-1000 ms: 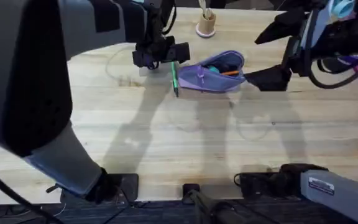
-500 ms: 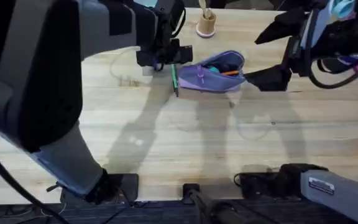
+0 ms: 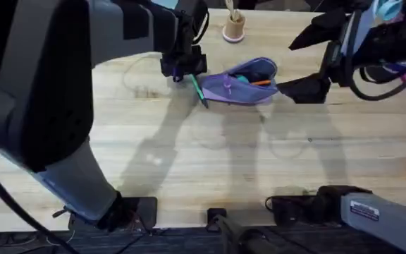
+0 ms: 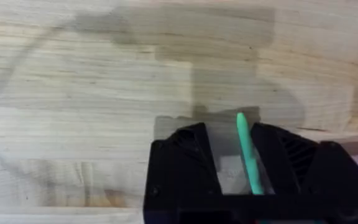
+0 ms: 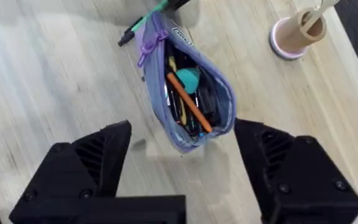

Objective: Unzip the bag, pick up the pens from the table one at a time and place them inside, then zip the bag closed.

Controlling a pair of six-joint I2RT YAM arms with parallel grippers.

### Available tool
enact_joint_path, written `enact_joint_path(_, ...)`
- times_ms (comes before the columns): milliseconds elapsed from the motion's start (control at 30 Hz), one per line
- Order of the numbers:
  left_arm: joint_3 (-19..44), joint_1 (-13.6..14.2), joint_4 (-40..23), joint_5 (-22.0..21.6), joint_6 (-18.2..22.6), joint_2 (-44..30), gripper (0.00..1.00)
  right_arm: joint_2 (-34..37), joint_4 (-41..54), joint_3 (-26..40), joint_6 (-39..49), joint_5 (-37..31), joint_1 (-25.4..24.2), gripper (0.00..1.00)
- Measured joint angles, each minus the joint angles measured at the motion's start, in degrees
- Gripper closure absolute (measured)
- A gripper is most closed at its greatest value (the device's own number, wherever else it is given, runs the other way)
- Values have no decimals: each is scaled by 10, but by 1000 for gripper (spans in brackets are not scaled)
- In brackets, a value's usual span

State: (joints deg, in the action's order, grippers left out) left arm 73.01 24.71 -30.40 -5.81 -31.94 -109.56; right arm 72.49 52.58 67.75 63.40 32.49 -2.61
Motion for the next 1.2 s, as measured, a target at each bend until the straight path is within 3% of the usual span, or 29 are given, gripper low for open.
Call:
enact_joint_path(267,5,7,-20,0,0,0,504,0,0,0,0,0,0,5)
enact_joint_path(467,9,21,-42,-6,-4,0,564,0,0,0,0,0,0,5)
enact_joint_path(733,9,33,-41,-10,-24,0,837,0,0,0,0,0,0,5)
enact_joint_path(767,9,34,-32,-8,-26,0,948,0,0,0,0,0,0,5)
enact_joint_path(1067,9,35,-15,5,-25,-1,960,0,0,0,0,0,0,5)
enact_joint_path(1200,13,35,-19,1,-2,-1,960,0,-1,0,0,2,0,6)
